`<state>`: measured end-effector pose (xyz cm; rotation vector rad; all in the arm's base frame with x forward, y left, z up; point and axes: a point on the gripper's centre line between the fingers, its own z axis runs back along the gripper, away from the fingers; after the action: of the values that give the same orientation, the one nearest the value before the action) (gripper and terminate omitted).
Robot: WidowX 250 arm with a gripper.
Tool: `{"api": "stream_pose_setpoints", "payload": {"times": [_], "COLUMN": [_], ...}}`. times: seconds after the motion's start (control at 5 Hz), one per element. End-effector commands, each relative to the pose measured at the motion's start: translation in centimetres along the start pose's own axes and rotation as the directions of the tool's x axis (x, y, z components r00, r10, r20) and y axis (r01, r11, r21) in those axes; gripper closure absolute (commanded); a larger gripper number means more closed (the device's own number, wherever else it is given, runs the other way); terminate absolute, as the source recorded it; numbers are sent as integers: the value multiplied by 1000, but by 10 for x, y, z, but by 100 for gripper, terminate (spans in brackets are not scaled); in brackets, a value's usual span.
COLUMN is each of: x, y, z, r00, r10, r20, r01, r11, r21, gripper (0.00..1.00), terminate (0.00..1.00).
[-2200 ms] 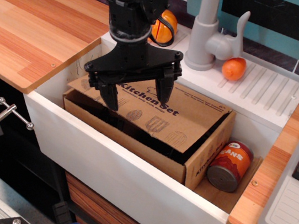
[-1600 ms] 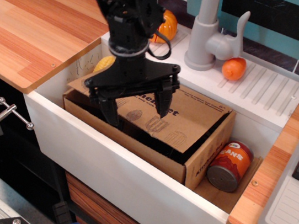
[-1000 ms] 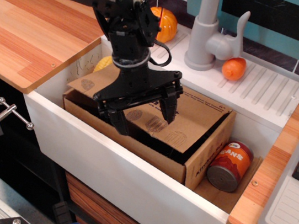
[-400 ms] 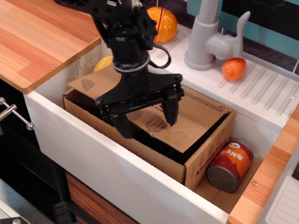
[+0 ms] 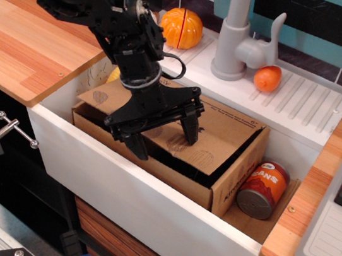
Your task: Open brown1fbox flap
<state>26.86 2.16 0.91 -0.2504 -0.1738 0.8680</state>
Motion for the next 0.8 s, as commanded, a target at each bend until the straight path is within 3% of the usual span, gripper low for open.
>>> {"api": "stream_pose_setpoints", "payload": {"times": [0.0, 0.6], "x": [8, 38], "y": [-23, -70], "z": [9, 55], "r00": [995, 957], "r10": [-89, -230], "r20": [53, 174], "r01": [91, 235], "r11": [995, 972], "r21": [-39, -6], "gripper": [0, 0], "terminate": [0, 0]}}
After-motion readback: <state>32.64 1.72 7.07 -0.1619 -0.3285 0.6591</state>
